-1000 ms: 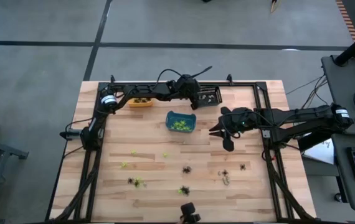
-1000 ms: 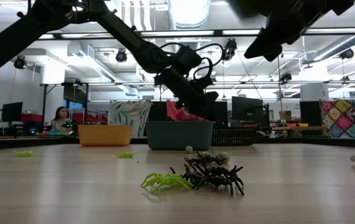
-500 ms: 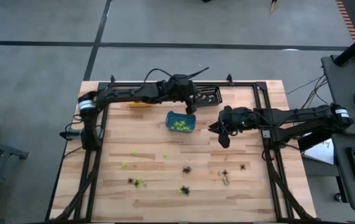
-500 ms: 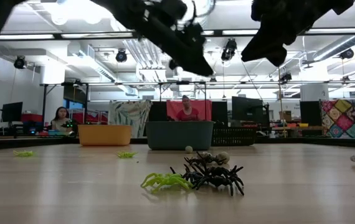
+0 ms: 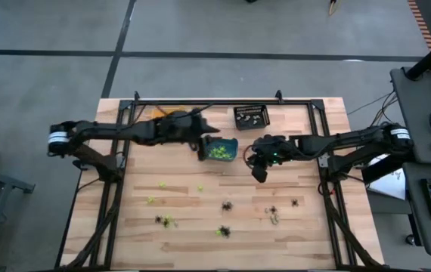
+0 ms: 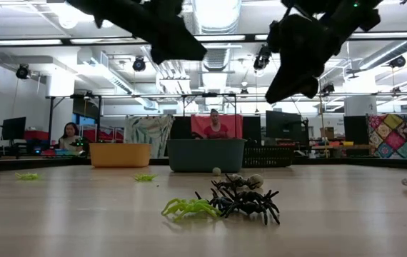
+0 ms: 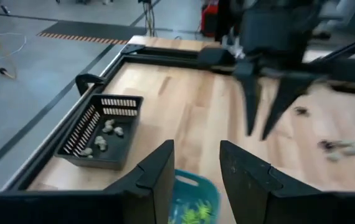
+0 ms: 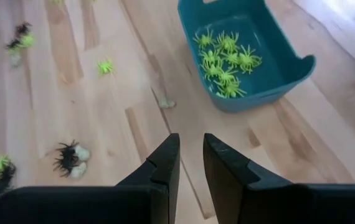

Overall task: Sort Halloween decoration
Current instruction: Put the white skull toy into the black bin

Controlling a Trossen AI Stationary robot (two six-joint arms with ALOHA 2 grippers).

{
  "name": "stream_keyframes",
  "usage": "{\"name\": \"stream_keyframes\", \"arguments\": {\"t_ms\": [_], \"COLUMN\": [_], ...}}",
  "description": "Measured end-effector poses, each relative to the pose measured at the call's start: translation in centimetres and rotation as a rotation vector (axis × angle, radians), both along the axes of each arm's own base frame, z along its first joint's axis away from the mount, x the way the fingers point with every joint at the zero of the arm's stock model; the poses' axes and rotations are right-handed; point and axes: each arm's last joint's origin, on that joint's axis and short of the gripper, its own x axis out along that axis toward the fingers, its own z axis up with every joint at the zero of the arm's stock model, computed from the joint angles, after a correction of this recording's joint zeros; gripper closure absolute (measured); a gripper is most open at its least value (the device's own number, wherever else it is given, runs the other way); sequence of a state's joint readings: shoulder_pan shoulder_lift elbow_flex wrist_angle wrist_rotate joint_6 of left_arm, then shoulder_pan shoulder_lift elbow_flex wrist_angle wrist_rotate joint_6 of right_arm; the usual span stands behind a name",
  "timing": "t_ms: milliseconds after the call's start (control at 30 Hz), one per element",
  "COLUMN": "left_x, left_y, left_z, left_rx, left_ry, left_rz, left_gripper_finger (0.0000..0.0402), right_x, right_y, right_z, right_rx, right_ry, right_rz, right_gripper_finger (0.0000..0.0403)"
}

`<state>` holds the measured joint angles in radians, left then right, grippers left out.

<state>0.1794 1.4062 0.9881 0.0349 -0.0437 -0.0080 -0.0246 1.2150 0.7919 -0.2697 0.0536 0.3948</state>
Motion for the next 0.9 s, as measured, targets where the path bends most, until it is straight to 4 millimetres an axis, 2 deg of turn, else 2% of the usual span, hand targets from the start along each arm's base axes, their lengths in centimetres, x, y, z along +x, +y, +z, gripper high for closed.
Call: {"name": "stream_keyframes", "arguments": {"t_ms": [233, 467, 633, 900], "left_x": [-4.5, -7.9, -9.3, -10.7], "left_y": [-1.0, -1.6, -1.9, -2.1], "left_z": [-0.2, -0.7, -1.1, -2.2], "left_rx": [-0.072, -0.092, -0.090, -0.087], "left_ry": [-0.095, -0.208, -0.240, -0.232], "left_rz": [0.024, 0.031, 0.030, 0.029], "left_gripper_finger": [0.0290, 0.0290, 0.0290, 0.0290], "right_x": [2.6, 6.1, 8.8, 12.0], "right_y": [-0.1, -0.1, -0.1, -0.2], "right_z": [0.0, 0.6, 0.7, -0.6], "right_rx": [0.002, 0.027, 0.065, 0.101], "right_ry": [0.042, 0.040, 0.096, 0.305], "right_rz": [0.000, -0.010, -0.015, -0.065], "right_gripper_finger": [0.0339, 0.0339, 0.0339, 0.0339]}}
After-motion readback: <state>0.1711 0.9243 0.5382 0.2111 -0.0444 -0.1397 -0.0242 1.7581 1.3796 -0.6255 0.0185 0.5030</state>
